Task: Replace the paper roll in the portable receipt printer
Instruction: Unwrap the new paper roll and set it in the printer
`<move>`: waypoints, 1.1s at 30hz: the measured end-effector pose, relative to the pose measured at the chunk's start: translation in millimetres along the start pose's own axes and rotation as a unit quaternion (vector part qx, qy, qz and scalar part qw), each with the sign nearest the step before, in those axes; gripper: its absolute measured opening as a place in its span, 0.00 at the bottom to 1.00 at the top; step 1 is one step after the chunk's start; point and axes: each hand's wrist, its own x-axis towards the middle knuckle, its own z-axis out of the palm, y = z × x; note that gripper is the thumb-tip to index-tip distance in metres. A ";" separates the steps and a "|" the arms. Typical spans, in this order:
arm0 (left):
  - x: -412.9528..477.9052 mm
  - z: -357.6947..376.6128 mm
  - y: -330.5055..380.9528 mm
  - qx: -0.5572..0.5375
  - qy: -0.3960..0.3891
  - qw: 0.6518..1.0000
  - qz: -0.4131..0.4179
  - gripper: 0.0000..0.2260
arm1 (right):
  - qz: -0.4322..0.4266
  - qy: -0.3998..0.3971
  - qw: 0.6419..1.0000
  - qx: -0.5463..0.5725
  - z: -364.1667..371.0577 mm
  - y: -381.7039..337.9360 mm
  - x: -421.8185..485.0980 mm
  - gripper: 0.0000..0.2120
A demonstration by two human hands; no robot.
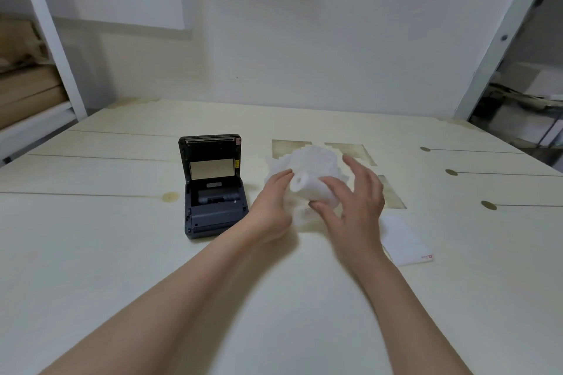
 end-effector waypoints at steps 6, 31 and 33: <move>-5.6 8.7 2.7 0.072 -0.025 0.997 0.028 0.37 | 0.034 0.029 0.980 0.195 -13.4 -3.9 2.3 0.18; -23.6 -11.5 53.0 -0.324 -0.074 0.943 0.024 0.16 | 0.385 -0.215 0.535 0.721 -45.5 -17.4 8.2 0.23; -23.9 -13.8 47.3 -0.371 -0.102 0.923 0.024 0.19 | 0.387 -0.244 0.514 0.726 -45.6 -18.8 8.1 0.22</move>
